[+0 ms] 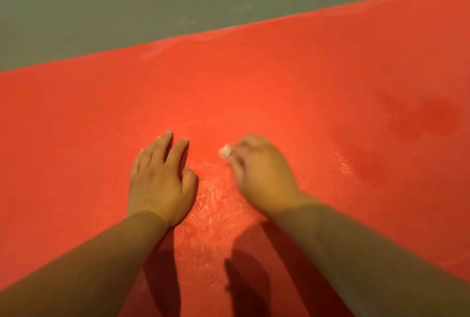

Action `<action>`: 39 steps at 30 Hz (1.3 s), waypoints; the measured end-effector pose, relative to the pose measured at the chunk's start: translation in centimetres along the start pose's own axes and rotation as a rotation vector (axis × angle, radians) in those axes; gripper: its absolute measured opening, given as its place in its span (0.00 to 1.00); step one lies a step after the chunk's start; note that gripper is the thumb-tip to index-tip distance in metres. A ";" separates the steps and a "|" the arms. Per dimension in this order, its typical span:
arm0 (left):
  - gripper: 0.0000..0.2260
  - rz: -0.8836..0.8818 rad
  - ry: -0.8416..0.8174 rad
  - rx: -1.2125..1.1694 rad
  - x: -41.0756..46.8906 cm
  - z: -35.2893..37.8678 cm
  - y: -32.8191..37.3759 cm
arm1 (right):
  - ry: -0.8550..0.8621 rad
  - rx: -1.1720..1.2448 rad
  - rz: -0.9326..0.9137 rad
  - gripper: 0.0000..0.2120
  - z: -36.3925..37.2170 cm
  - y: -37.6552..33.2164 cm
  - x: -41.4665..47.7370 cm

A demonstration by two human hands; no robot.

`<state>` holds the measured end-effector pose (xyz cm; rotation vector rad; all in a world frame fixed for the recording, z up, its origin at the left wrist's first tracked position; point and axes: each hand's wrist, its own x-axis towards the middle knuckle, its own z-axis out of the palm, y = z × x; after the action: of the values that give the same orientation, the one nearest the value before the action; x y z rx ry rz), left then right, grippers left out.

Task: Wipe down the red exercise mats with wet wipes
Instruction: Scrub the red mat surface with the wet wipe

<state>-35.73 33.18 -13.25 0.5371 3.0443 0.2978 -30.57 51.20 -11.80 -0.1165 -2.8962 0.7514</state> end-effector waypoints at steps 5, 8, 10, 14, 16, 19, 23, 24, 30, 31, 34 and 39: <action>0.28 -0.003 -0.010 -0.032 -0.1 0.1 0.0 | -0.154 -0.002 -0.172 0.10 -2.0 2.7 -0.1; 0.26 0.001 -0.012 -0.078 -0.3 -0.2 0.0 | 0.155 -0.067 0.182 0.09 -3.7 6.5 2.9; 0.25 0.011 -0.015 -0.139 -0.3 -0.5 -0.3 | 0.227 -0.078 0.333 0.09 -2.5 5.2 3.1; 0.22 0.065 -0.069 -0.282 0.1 -1.6 -2.1 | -0.021 0.039 -0.044 0.06 1.9 -4.3 -2.1; 0.23 0.109 -0.020 -0.161 0.0 -2.1 -4.2 | -0.139 0.082 -0.250 0.06 2.6 -5.9 -4.2; 0.26 -0.033 0.016 0.037 -0.4 -2.6 -8.0 | -0.066 0.045 -0.089 0.11 0.8 -1.4 -1.8; 0.30 -0.193 -0.024 0.068 -1.5 -1.3 -10.1 | 0.266 -0.035 0.435 0.10 -2.3 4.1 1.9; 0.30 -0.188 -0.009 0.060 -1.4 -1.1 -10.2 | 0.278 -0.021 0.482 0.09 -1.7 3.3 2.1; 0.30 -0.180 0.037 0.041 -1.1 -0.9 -10.4 | -0.174 0.157 -0.190 0.08 4.2 -9.1 -1.4; 0.30 -0.176 0.040 0.039 -1.1 -0.9 -10.4 | -0.179 0.118 -0.298 0.07 3.6 -8.5 -1.1; 0.31 -0.168 0.044 0.041 -1.0 -1.0 -10.4 | -0.052 -0.007 -0.076 0.09 0.8 -2.7 2.2; 0.31 -0.173 0.048 0.045 -0.7 -1.1 -10.4 | 0.275 -0.122 0.400 0.12 0.6 -0.2 4.7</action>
<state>-38.61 23.13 -14.14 0.2690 3.1236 0.2388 -35.29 51.27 -11.71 -0.7673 -2.6770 0.5557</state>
